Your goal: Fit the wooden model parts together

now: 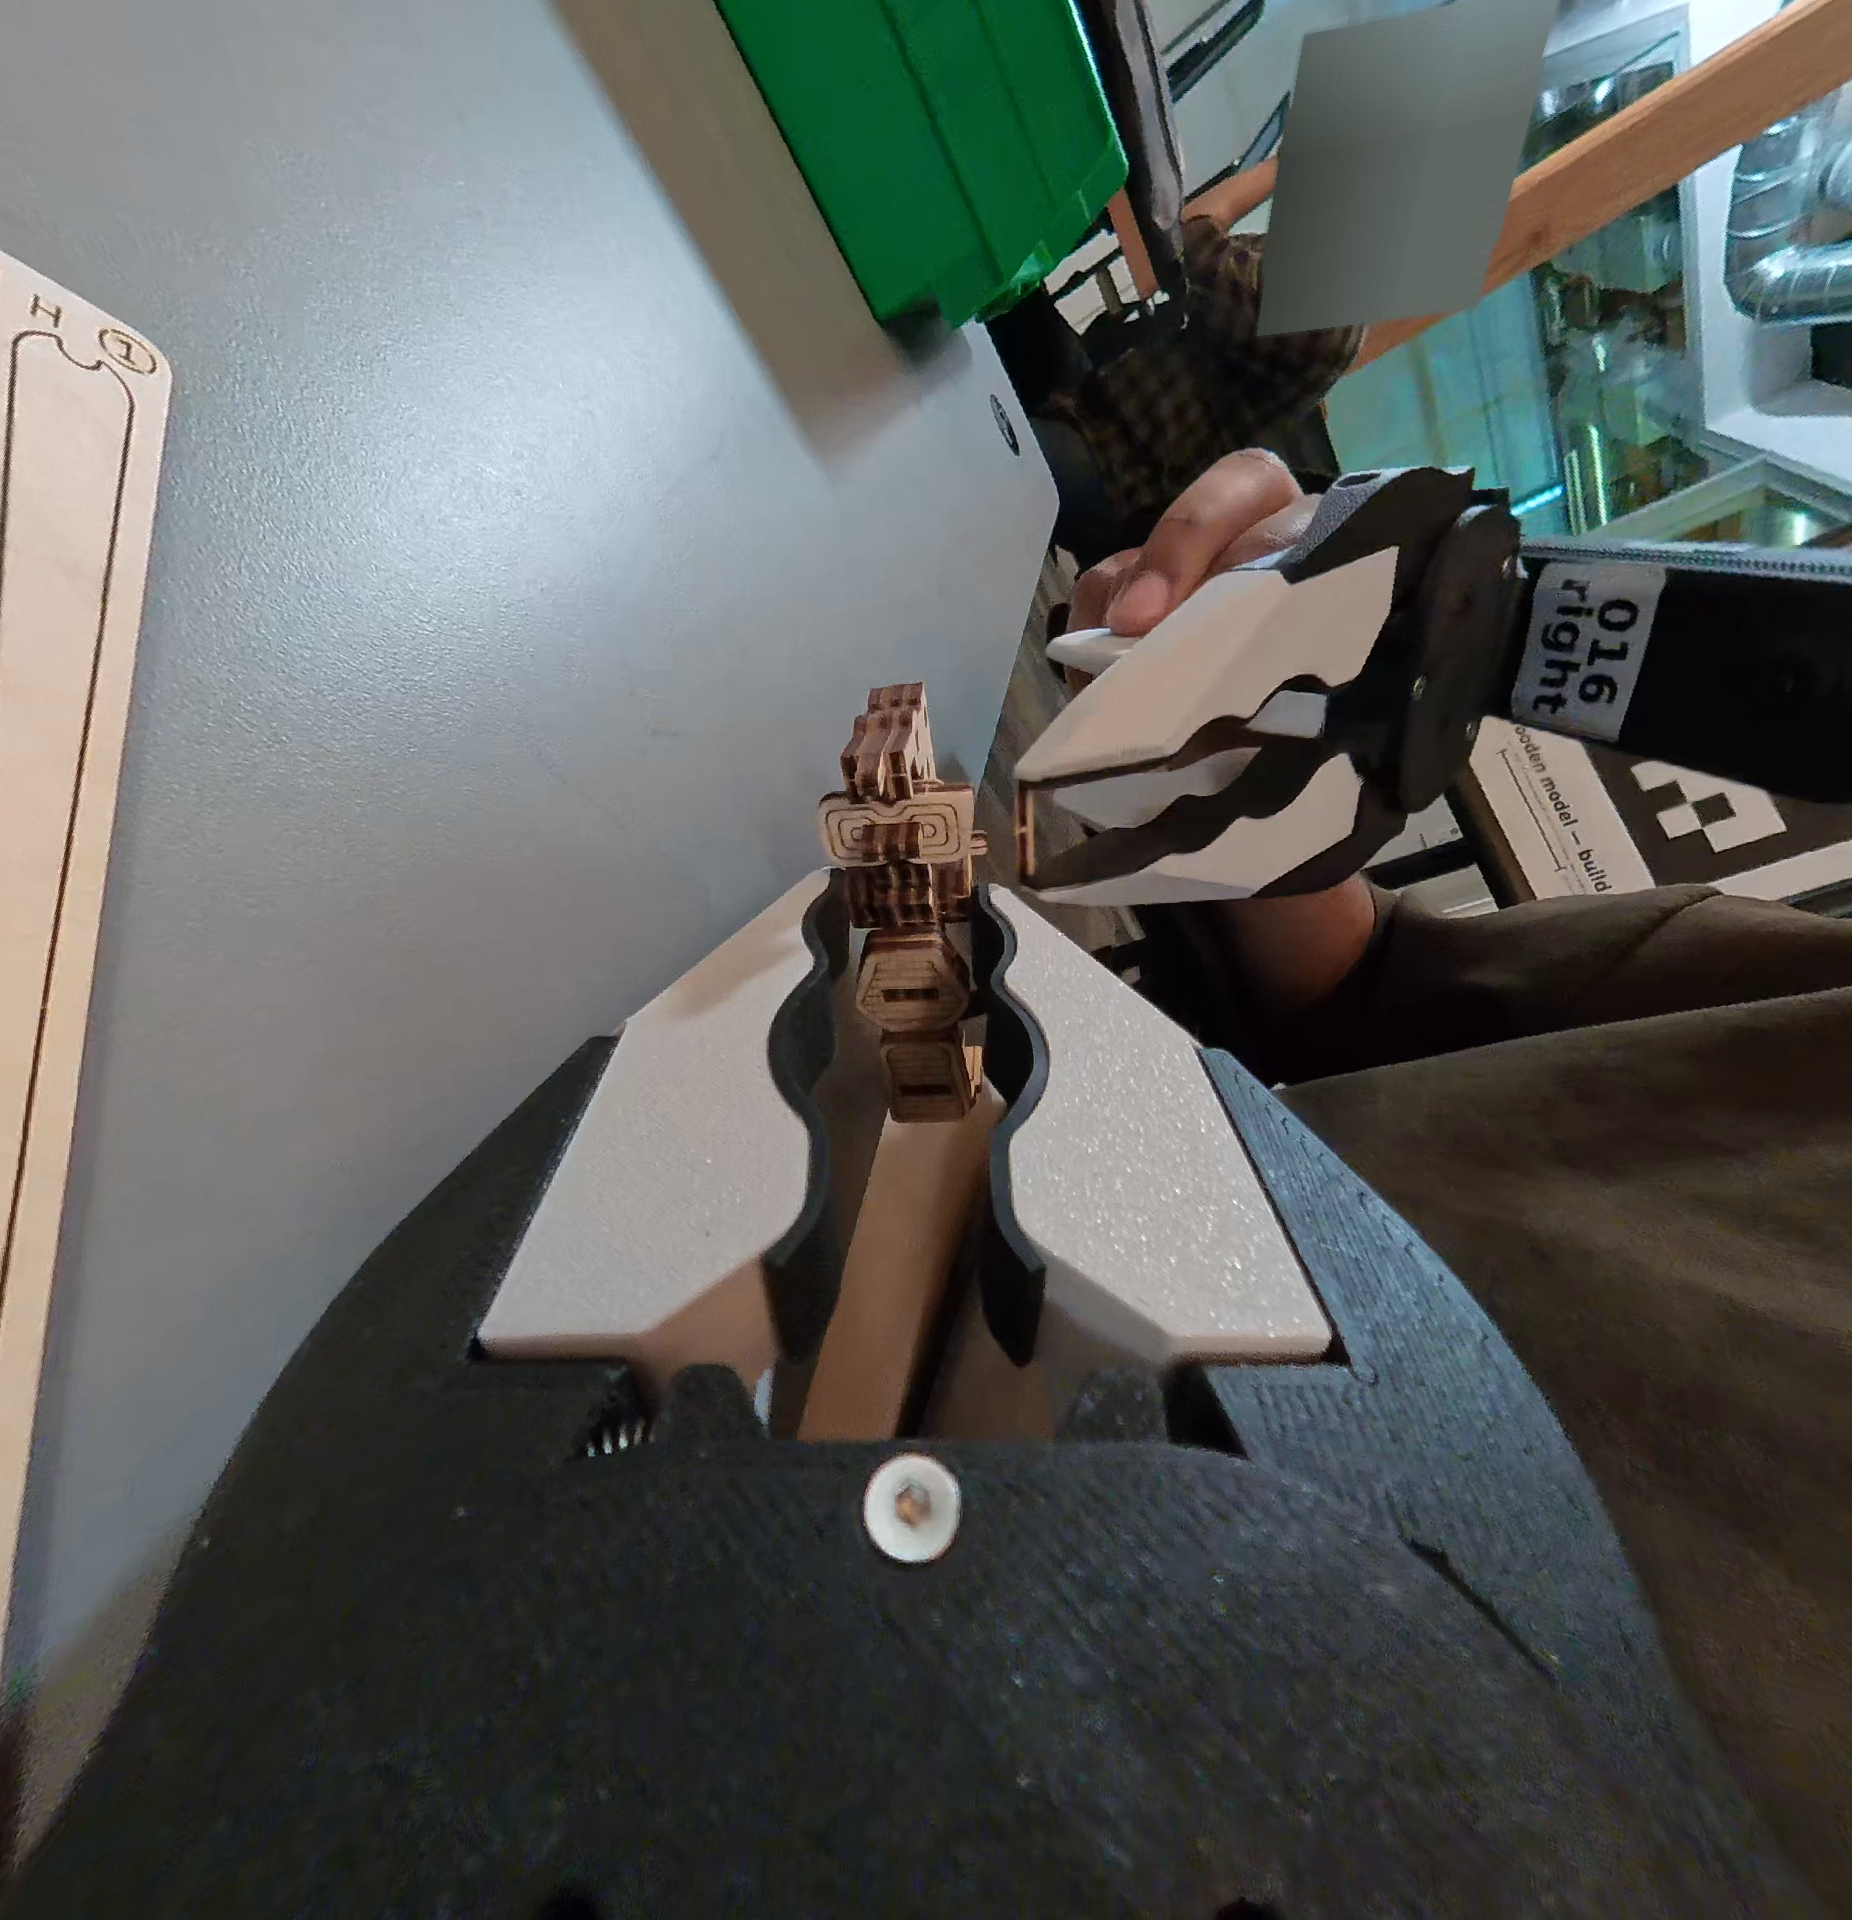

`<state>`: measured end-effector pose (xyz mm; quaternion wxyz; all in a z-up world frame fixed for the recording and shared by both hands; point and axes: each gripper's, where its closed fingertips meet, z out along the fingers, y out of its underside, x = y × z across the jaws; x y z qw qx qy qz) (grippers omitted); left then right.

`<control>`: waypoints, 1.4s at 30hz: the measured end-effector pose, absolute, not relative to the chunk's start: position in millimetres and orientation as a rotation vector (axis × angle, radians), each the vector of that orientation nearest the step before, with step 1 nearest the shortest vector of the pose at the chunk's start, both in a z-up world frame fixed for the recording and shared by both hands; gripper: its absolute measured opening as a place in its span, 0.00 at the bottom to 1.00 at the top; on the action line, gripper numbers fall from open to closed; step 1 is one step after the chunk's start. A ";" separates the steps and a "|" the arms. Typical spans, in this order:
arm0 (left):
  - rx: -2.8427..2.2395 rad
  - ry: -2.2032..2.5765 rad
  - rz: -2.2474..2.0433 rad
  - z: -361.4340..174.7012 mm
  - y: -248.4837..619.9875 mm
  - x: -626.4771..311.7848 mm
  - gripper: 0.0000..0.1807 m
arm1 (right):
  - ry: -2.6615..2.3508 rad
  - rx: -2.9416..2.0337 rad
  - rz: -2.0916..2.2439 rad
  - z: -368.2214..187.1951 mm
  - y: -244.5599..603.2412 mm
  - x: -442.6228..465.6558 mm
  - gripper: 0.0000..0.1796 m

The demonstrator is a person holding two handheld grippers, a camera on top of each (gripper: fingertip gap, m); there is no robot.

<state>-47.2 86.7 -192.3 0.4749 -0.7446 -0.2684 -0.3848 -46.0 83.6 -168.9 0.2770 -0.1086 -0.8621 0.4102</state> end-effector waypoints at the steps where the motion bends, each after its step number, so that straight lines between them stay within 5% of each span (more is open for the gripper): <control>1: -1.828 -0.649 -0.939 -192.7 86.8 -46.2 0.11 | -2.319 -0.272 1.066 -171.4 83.2 -45.9 0.09; 42: -1.871 -0.621 -0.907 -196.5 87.2 -42.2 0.11 | -2.328 -0.299 1.035 -178.6 83.3 -49.8 0.09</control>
